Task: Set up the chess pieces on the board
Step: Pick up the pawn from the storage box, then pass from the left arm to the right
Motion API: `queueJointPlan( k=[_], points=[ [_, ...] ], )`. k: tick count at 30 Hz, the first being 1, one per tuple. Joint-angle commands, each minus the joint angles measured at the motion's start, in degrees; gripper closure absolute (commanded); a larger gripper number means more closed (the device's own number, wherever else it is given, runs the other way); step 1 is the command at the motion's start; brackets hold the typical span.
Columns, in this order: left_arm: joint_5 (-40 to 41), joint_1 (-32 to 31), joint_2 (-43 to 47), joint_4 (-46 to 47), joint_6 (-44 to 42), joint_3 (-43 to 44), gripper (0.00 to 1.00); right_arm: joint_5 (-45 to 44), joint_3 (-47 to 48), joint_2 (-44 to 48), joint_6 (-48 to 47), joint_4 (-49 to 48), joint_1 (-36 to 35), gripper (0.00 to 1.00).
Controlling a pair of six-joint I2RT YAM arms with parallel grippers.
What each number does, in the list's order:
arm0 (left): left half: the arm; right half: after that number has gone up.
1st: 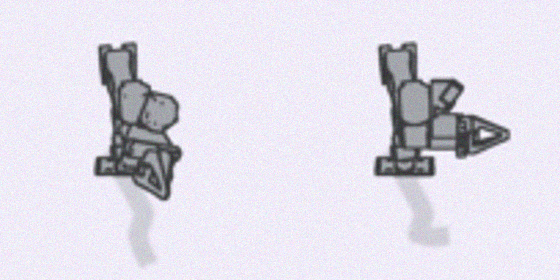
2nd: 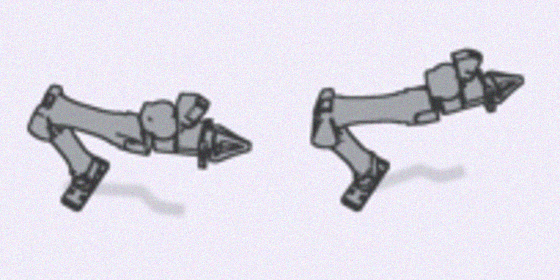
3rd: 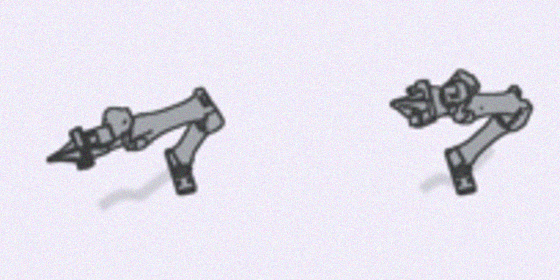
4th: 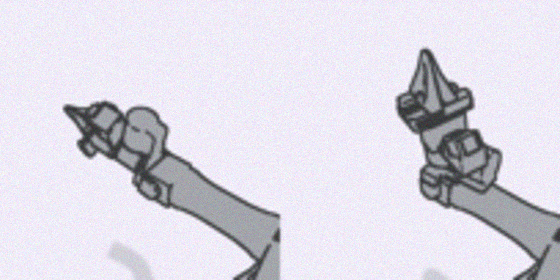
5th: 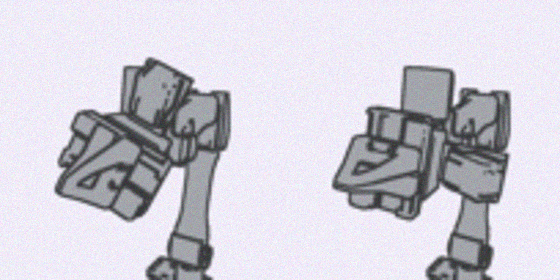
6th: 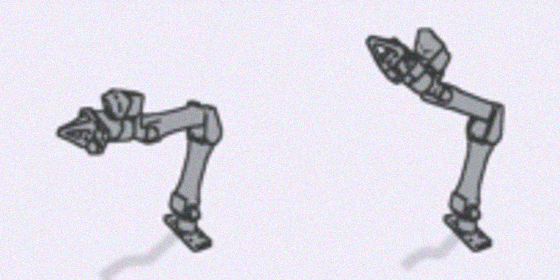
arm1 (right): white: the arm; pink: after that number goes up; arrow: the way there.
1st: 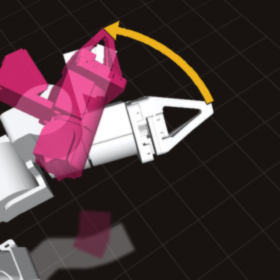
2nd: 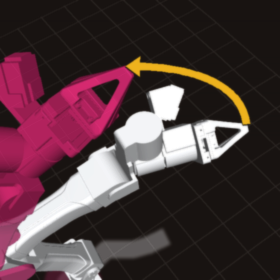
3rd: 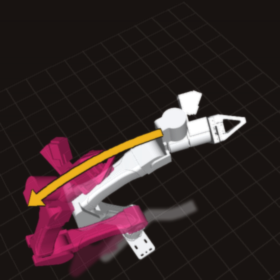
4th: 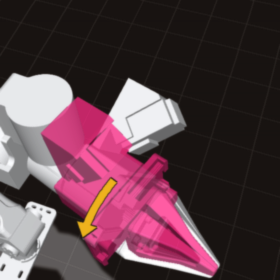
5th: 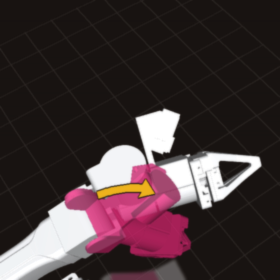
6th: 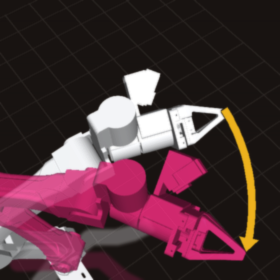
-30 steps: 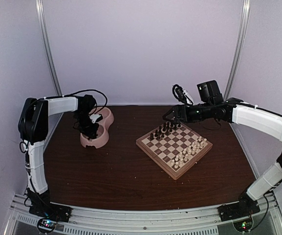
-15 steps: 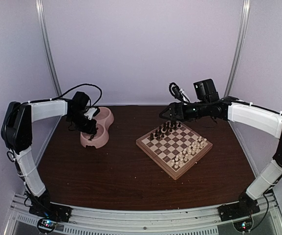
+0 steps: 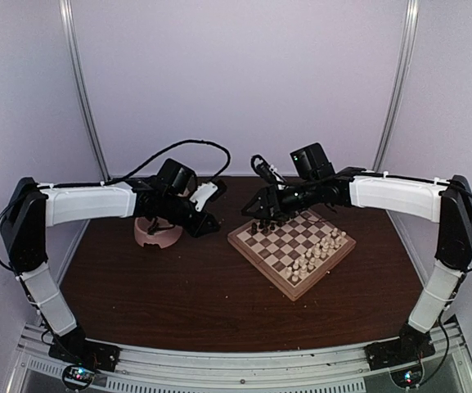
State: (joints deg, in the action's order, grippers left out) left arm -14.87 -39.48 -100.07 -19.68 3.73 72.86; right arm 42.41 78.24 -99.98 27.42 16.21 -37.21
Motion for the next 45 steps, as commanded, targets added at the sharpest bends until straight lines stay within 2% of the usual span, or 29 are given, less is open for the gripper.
queueJointPlan(
  k=[1,7,19,28,32,34,37,38,43,45],
  points=[
    [-5.64,-1.07,0.65,11.58,1.94,-2.06,0.91,2.61,-2.4,0.49,7.3,-7.89,0.13,0.45],
    [-8.0,-2.5,-0.12,13.09,1.9,-1.4,0.9,2.68,-3.97,0.08,9.62,-9.24,0.3,0.56],
    [-13.27,-3.49,-0.12,13.52,0.51,-1.58,0.89,4.26,-3.31,-2.01,11.96,-10.32,0.35,0.65],
    [-14.43,-3.83,-0.21,13.57,0.23,-1.67,0.89,5.81,-2.5,-3.78,12.02,-9.69,0.31,0.65],
    [-14.48,-3.85,-0.3,13.22,-0.07,-1.58,0.89,6.5,-2.26,-4.15,12.35,-10.12,0.25,0.69],
    [-14.39,-3.91,-0.37,13.0,-0.2,-1.5,0.89,6.86,-2.3,-4.37,12.73,-10.55,0.21,0.73],
    [-14.21,-3.91,-0.39,12.63,-0.39,-1.42,0.89,7.92,-2.3,-4.73,13.31,-11.47,0.22,0.9],
    [-14.18,-3.93,-0.46,12.52,-0.45,-1.41,0.89,8.2,-2.32,-4.88,13.43,-11.64,0.25,0.92],
    [-14.5,-3.93,-0.56,12.14,-0.71,-1.06,0.89,8.41,-2.49,-4.97,13.7,-12.29,0.27,0.83],
    [-14.58,-3.91,-0.56,12.07,-0.82,-1.05,0.89,8.34,-2.48,-5.04,13.63,-12.29,0.22,0.72]
  ],
)
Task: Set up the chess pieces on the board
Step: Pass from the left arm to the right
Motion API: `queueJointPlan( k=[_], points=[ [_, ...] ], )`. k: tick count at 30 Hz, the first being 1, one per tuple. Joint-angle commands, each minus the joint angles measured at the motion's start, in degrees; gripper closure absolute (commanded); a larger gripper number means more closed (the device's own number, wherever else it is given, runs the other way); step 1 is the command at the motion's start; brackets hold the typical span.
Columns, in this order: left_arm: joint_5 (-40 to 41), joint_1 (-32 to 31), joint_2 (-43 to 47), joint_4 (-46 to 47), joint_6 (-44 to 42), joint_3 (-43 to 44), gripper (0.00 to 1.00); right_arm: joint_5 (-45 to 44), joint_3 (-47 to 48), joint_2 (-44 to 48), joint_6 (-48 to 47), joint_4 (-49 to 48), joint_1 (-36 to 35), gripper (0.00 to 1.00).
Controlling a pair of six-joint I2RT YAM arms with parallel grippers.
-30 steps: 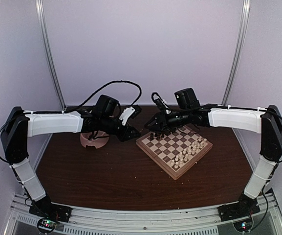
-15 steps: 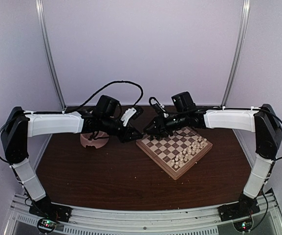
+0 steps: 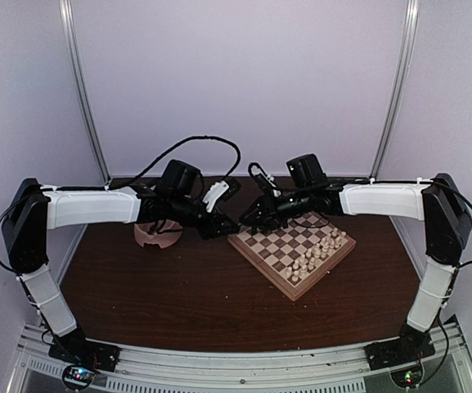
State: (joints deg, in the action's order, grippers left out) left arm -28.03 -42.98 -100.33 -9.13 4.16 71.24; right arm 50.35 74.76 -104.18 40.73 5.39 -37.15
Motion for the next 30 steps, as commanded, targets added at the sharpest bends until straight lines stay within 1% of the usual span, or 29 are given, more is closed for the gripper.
queueJointPlan(
  k=[1,3,4,6,9,12,13,15,17,18,20,23,27,30],
  points=[
    [-1.47,-0.42,-0.26,1.56,-1.33,0.56,0.89,0.37,0.99,-0.84,0.3,-1.49,0.2,0.68],
    [-1.85,-0.51,-0.45,1.41,-1.35,0.72,0.89,0.36,1.08,-0.85,0.31,-1.48,0.14,0.66],
    [-2.01,-0.52,-0.54,1.27,-1.42,0.81,0.89,0.49,1.13,-0.91,0.39,-1.59,0.2,0.68],
    [-2.16,-0.52,-0.64,1.08,-1.44,0.95,0.89,0.82,1.26,-1.02,0.39,-1.69,0.14,0.77],
    [-2.38,-0.52,-0.94,0.56,-1.68,1.34,0.88,1.12,1.35,-1.15,0.36,-1.78,0.19,0.85],
    [-1.65,-0.52,-1.11,-0.17,-1.87,1.94,0.87,1.48,1.35,-1.21,0.01,-1.35,0.17,0.96],
    [-1.23,-0.52,-1.04,-0.34,-1.92,1.97,0.85,1.31,1.33,-1.06,-0.36,-0.96,0.19,0.98],
    [-0.07,-0.52,-0.5,-0.32,-2.01,1.52,0.76,0.17,1.47,-0.5,-1.86,0.7,0.33,0.98],
    [0.36,-0.52,0.4,0.38,-2.59,0.37,0.67,-1.85,2.29,0.04,-5.18,4.47,0.48,0.98],
    [0.85,-0.48,0.97,0.88,-2.95,-0.22,0.63,-3.76,3.15,0.3,-7.55,8.71,0.49,0.98],
    [2.91,-0.52,2.28,1.19,-3.35,-1.37,0.59,-10.26,5.22,0.55,-13.46,15.66,0.42,0.98],
    [8.72,-0.47,4.33,0.73,-3.42,-2.93,0.55,-20.17,6.96,0.41,-21.5,22.82,-0.03,0.99],
    [15.87,-0.05,8.62,1.48,-2.95,-6.22,0.53,-29.25,8.16,-1.12,-26.62,26.13,-0.89,0.99],
    [20.79,0.73,12.07,2.72,-1.7,-9.25,0.48,-34.04,10.06,-3.39,-28.81,27.51,-1.7,0.99]
  ],
)
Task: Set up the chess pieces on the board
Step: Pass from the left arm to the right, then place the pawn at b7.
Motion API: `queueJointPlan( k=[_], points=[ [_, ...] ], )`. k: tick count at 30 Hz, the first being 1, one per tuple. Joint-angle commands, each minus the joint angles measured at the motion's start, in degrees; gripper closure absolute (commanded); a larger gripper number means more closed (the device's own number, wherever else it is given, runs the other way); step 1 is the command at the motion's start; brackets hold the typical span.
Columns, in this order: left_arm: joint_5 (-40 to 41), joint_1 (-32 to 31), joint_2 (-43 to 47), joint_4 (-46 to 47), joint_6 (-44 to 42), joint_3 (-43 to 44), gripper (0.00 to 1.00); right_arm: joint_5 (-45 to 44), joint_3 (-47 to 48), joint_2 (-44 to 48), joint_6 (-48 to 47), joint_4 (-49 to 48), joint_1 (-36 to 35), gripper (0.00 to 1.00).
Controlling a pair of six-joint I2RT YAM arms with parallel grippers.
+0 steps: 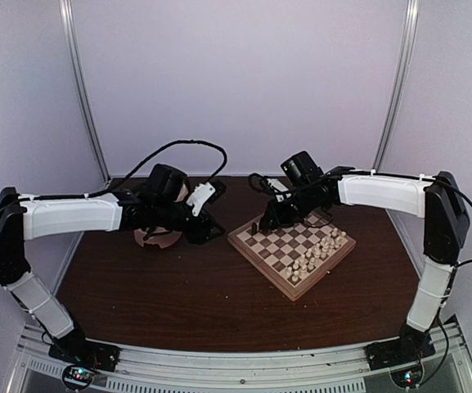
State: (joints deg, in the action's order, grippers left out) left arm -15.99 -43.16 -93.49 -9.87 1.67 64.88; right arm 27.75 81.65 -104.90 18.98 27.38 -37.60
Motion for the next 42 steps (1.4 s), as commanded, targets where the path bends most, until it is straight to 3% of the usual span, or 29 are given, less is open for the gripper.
queueJointPlan(
  k=[1,6,15,42],
  points=[
    [9.89,1.33,6.19,3.61,1.36,-3.6,0.47,-12.49,4.0,-3.6,-7.65,5.84,-1.58,0.99],
    [13.41,4.85,9.64,2.07,5.05,-5.54,0.46,-15.95,7.72,-8.12,-8.84,5.99,-2.62,0.99],
    [12.09,10.4,14.35,2.43,8.36,-9.83,0.45,-22.17,10.91,-12.38,-9.05,5.34,-2.97,0.99],
    [11.41,11.42,13.99,3.15,6.68,-10.74,0.44,-23.27,14.05,-17.18,-9.58,5.69,-3.95,0.94]
  ],
)
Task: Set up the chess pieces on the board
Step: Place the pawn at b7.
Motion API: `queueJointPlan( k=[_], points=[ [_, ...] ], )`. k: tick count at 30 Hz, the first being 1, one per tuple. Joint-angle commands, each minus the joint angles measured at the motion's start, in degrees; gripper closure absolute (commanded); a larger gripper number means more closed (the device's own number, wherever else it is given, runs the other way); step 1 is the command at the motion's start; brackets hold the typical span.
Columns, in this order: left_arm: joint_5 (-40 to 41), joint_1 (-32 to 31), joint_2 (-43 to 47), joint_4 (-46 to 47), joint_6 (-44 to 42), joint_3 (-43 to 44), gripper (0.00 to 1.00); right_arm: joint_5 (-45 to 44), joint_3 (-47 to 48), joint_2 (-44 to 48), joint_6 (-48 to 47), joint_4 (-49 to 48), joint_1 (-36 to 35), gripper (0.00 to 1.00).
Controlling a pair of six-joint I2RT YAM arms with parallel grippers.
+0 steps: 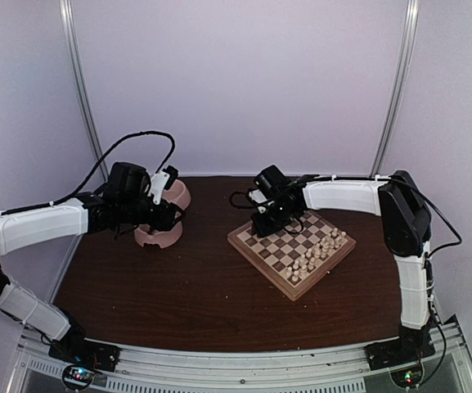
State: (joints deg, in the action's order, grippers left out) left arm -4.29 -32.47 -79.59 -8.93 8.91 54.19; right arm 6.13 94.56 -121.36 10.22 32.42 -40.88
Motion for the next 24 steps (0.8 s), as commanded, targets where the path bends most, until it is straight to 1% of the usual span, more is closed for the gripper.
queueJointPlan(
  k=[1,3,11,21,24],
  points=[
    [-0.41,0.74,0.06,2.3,-0.57,-0.05,0.44,-1.66,0.93,-0.72,-0.81,0.67,-0.71,0.93],
    [-0.74,0.74,-0.16,2.47,-0.44,0.03,0.44,-1.65,0.7,-0.82,-0.69,0.47,-0.82,0.93],
    [-1.41,0.74,-0.74,2.37,0.03,0.21,0.44,-2.1,1.05,-0.9,-0.97,0.77,-0.95,0.83],
    [-1.65,0.83,-0.75,2.26,-0.13,0.2,0.44,-2.43,1.27,-1.02,-1.24,1.04,-0.96,0.81],
    [-1.44,0.87,-0.74,2.01,-0.21,0.36,0.44,-1.95,1.41,-0.2,-1.25,1.25,-1.09,0.79]
  ],
)
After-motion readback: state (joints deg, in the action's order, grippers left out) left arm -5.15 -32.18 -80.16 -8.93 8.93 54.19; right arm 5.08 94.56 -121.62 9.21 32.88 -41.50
